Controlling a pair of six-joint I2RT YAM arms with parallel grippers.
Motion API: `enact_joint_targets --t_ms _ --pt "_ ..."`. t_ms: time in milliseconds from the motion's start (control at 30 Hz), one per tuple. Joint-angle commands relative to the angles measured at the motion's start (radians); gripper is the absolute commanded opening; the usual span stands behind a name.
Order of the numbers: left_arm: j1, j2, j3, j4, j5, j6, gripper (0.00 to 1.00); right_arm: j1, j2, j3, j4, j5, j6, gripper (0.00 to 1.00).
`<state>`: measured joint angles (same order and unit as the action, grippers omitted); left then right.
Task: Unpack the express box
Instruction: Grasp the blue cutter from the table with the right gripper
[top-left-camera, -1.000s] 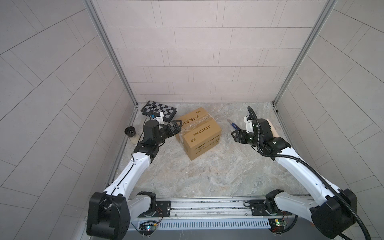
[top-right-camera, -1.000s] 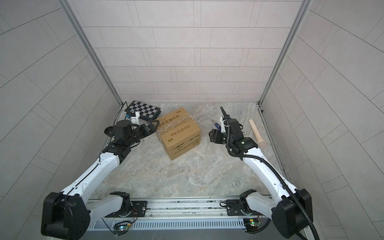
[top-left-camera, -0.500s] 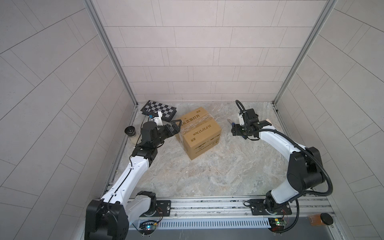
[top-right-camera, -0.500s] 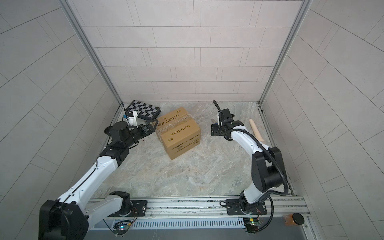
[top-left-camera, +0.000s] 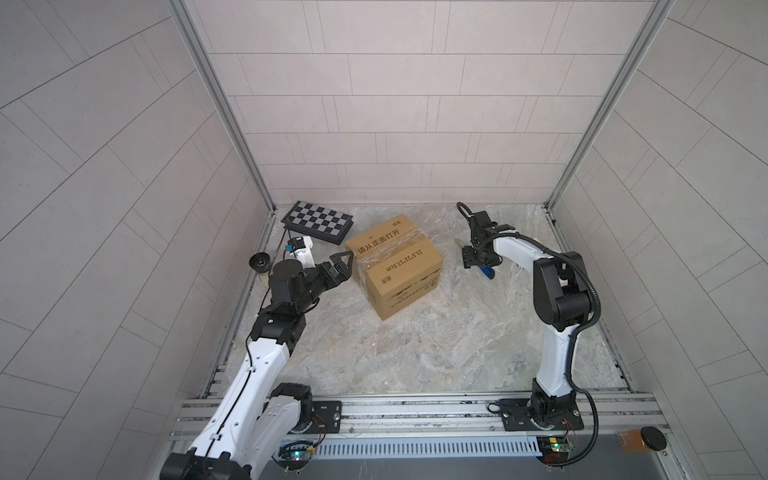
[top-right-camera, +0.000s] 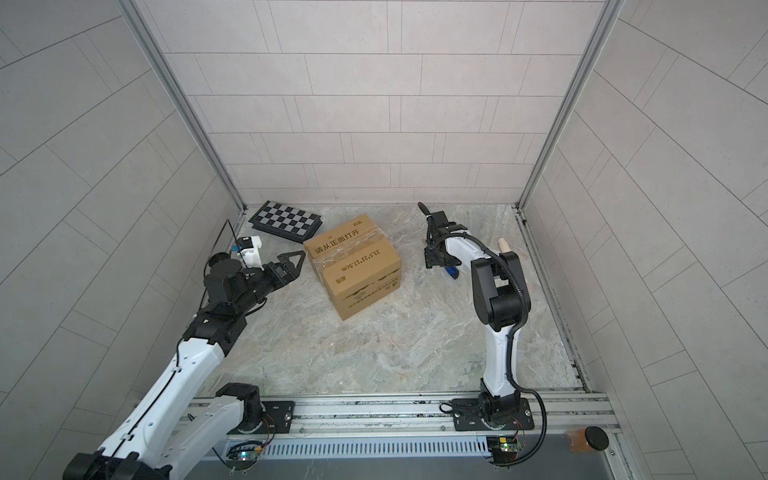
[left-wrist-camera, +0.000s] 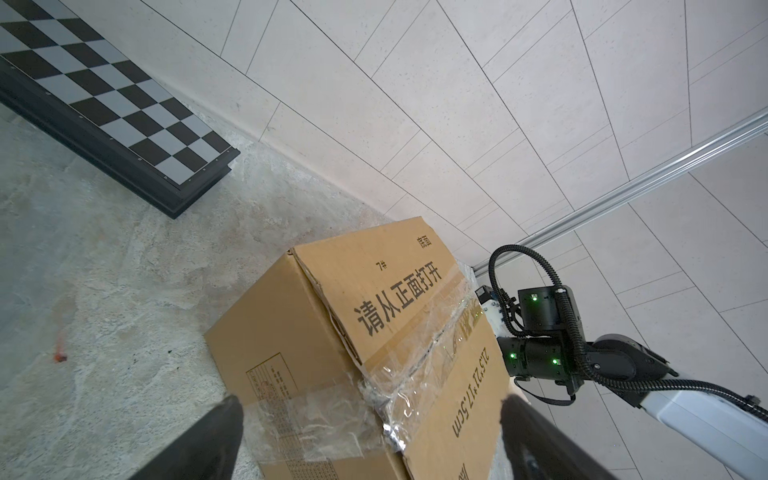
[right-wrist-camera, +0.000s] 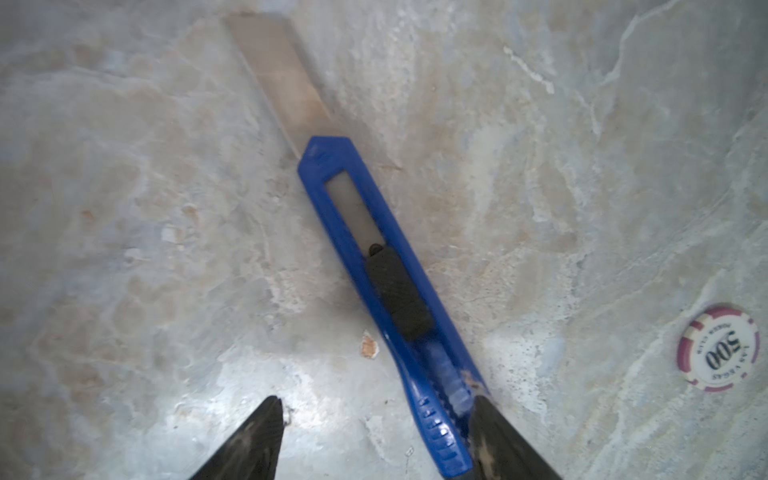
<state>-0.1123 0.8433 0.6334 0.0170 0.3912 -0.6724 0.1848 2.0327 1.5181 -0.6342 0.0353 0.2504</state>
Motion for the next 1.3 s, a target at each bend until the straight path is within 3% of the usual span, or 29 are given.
enact_joint_targets --t_ms 0,367,500,900,1133,1267 --pt "0.006 -0.022 -0.012 -0.032 -0.013 0.013 1.0 -0.012 0.025 0.041 -0.041 0.02 -0.009 0.73" --pt "0.007 -0.013 -0.003 -0.034 -0.007 0.005 1.0 -0.019 0.103 0.095 -0.061 -0.001 0.004 0.68" --pt "0.006 -0.012 -0.002 -0.031 -0.002 0.008 1.0 -0.02 0.115 0.097 -0.054 -0.023 -0.003 0.53" --pt "0.006 -0.003 0.003 -0.028 0.009 -0.001 1.0 -0.019 0.123 0.113 -0.039 -0.014 0.03 0.58" --pt "0.007 -0.007 0.024 -0.057 0.014 0.005 1.0 -0.01 0.135 0.097 -0.011 -0.048 0.058 0.24" --pt "0.006 0.01 0.045 -0.078 0.018 0.011 1.0 0.001 0.057 0.047 0.021 -0.049 0.065 0.15"
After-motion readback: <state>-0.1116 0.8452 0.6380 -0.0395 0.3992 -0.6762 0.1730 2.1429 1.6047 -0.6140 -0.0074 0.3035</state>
